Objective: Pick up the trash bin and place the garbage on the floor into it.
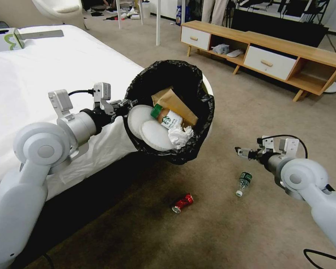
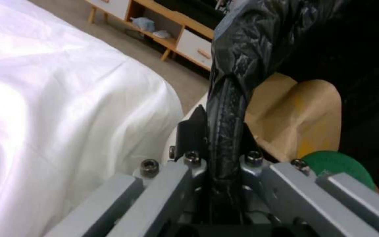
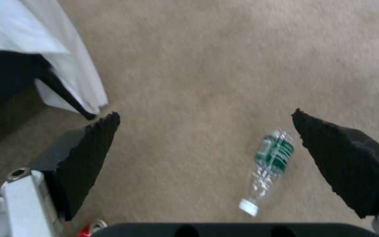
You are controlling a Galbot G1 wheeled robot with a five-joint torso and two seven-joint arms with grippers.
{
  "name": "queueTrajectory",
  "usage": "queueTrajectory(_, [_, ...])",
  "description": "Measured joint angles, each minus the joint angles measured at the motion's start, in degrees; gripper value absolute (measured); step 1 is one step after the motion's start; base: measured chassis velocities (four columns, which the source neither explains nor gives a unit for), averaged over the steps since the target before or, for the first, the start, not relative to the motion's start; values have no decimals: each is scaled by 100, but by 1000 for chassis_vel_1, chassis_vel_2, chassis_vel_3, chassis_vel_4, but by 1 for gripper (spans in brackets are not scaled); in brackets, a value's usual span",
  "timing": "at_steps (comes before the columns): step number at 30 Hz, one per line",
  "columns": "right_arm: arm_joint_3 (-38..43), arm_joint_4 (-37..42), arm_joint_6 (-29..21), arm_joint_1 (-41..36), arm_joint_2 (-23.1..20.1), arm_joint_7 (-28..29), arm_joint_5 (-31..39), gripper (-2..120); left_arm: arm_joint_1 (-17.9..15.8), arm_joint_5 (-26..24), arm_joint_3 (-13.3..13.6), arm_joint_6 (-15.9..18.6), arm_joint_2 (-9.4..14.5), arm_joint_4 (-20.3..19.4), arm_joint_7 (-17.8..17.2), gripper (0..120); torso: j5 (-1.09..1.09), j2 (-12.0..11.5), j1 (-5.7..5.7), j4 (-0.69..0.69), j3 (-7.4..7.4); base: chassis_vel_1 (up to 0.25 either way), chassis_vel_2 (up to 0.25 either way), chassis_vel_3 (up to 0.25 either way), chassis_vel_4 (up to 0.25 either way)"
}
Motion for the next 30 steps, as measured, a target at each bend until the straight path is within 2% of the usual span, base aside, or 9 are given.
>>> queueTrajectory(6, [-48, -264, -32, -47, 40, 14, -9, 100, -73, -596, 27, 0, 110, -96, -556, 2, 0, 0, 0, -1, 0, 0, 0, 0, 0])
queueTrajectory(8, [-122, -444, -32, -35, 130, 12, -68, 100, -182, -1030, 97, 0, 137, -142, -1022, 2, 1, 0, 0, -1, 0, 0, 0, 0, 0])
queueTrajectory(9, [-122, -444, -32, -35, 130, 12, -68, 100, -182, -1030, 97, 0, 137, -142, -1022, 2, 1, 0, 0, -1, 0, 0, 0, 0, 0])
queueTrajectory(11, [-196, -603, -4, -36, 200, 12, -179, 100, -244, -1324, 184, -1, 187, -202, -1591, 2, 0, 0, 1, -1, 0, 0, 0, 0, 0])
queueTrajectory(12, [-196, -603, -4, -36, 200, 12, -179, 100, -244, -1324, 184, -1, 187, -202, -1591, 2, 0, 0, 1, -1, 0, 0, 0, 0, 0])
queueTrajectory(14, [-248, -722, 24, -50, 239, 12, -261, 100, -256, -1532, 255, 0, 232, -274, -2066, 2, 0, 0, 0, 0, 0, 0, 0, 0, 0])
queueTrajectory(20, [-342, -921, 77, -63, 320, 52, -347, 100, -287, -1898, 376, -1, 264, -324, -2867, 2, 0, 0, 0, -1, 0, 0, 0, 0, 0])
queueTrajectory(23, [-394, -1001, 82, -57, 380, 78, -350, 100, -297, -2019, 418, -3, 281, -332, -3111, 2, 0, 0, 0, -1, 0, 0, 0, 0, 0])
queueTrajectory(30, [-502, -1219, 83, -41, 519, 201, -234, 100, -284, -2085, 450, -5, 340, -374, -3227, 2, -1, 0, 0, -1, 0, 0, 0, 0, 0])
